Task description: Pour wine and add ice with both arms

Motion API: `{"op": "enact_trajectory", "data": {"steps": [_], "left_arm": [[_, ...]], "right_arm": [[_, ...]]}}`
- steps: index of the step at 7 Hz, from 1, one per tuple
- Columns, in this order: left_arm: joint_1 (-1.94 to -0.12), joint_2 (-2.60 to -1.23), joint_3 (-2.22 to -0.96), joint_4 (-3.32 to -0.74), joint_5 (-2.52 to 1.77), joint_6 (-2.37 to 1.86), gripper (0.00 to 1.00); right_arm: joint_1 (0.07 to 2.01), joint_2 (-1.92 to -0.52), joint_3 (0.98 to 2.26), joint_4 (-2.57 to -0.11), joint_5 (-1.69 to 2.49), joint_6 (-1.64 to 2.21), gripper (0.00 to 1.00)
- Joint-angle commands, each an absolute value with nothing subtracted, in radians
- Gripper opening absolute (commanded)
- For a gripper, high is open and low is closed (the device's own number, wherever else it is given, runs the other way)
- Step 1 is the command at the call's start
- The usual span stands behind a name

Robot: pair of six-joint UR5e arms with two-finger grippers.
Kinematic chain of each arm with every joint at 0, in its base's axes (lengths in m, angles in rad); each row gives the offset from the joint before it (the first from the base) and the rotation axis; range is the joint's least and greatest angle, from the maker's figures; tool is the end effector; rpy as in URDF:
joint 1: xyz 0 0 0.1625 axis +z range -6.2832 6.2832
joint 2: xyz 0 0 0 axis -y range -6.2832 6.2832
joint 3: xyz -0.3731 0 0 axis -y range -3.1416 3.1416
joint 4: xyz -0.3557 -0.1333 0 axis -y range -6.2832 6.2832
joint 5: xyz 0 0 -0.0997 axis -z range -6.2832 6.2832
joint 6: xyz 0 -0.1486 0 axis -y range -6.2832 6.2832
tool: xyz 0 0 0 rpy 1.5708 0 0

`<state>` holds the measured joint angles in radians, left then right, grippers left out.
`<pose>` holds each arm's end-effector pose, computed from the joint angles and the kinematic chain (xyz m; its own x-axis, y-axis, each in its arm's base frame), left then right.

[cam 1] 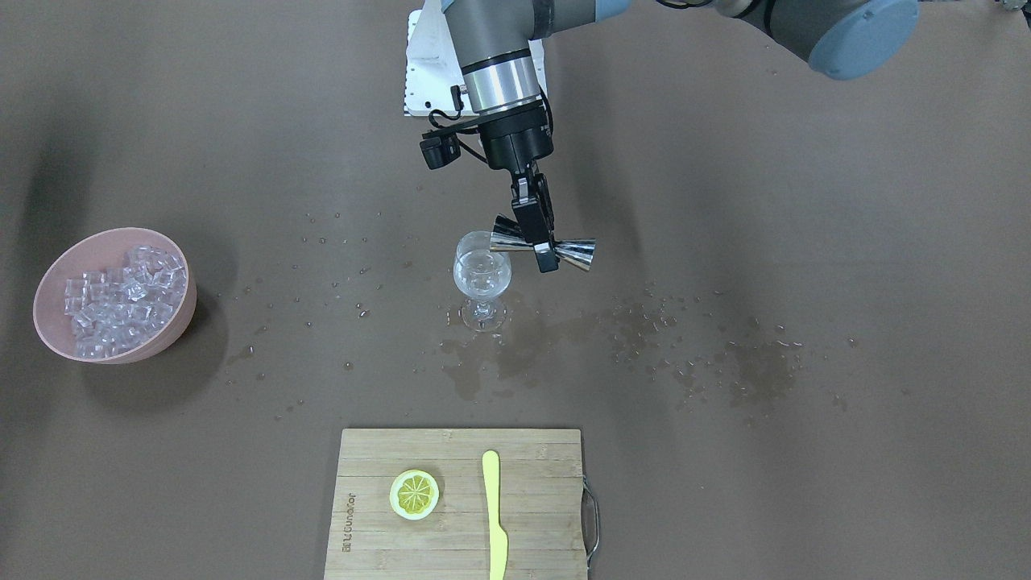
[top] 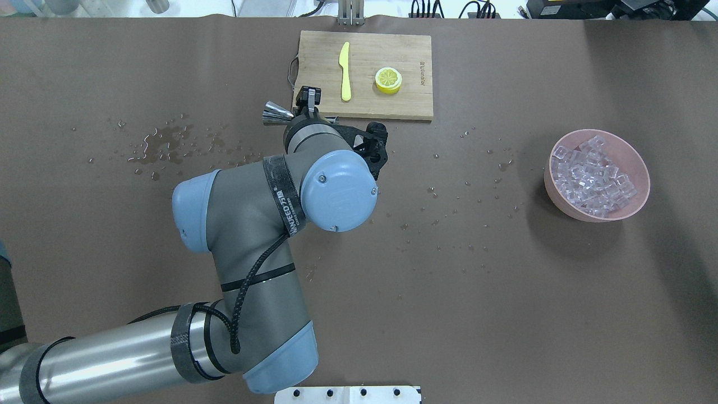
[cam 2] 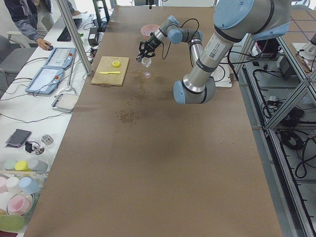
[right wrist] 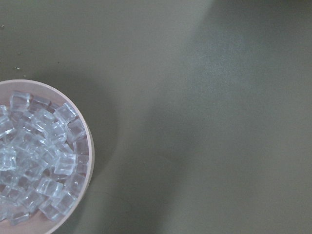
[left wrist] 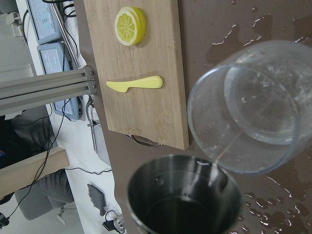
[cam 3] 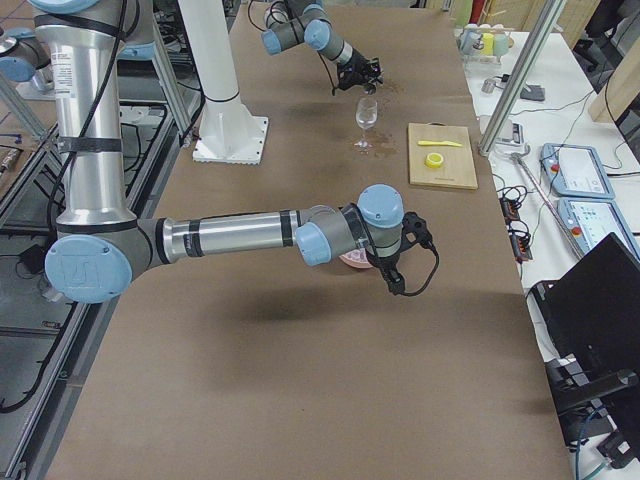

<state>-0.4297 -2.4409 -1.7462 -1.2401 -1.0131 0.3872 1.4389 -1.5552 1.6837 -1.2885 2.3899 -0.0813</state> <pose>0.4767 -0.4516 0.1252 0.3601 0.6992 0.6176 -0.8883 0.0546 0.4560 -0.0400 -0.4895 0.5432 0.6267 -0.4516 0.6351 0.1720 0.8751 0.4524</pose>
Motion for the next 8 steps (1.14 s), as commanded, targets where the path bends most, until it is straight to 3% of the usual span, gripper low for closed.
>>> {"op": "enact_trajectory", "data": {"steps": [1, 3, 6, 8], "left_arm": [[-0.449, -2.436, -1.784, -1.276, -1.015, 0.292, 0.0], [-0.471, -2.212, -1.999, -1.479, -1.029, -0.101, 0.0], [-0.5, -2.021, -2.005, -1.791, -1.098, -0.682, 0.0], [-0.527, -1.791, -1.918, -2.313, -1.097, -0.758, 0.0]], "right_arm": [[1.439, -1.552, 1.683, -1.289, 2.39, -0.081, 1.0], [1.439, -1.551, 1.68, -1.289, 2.39, -0.081, 1.0], [1.439, -1.546, 1.678, -1.289, 2.39, -0.081, 1.0], [1.439, -1.539, 1.683, -1.289, 2.391, -0.08, 1.0]]}}
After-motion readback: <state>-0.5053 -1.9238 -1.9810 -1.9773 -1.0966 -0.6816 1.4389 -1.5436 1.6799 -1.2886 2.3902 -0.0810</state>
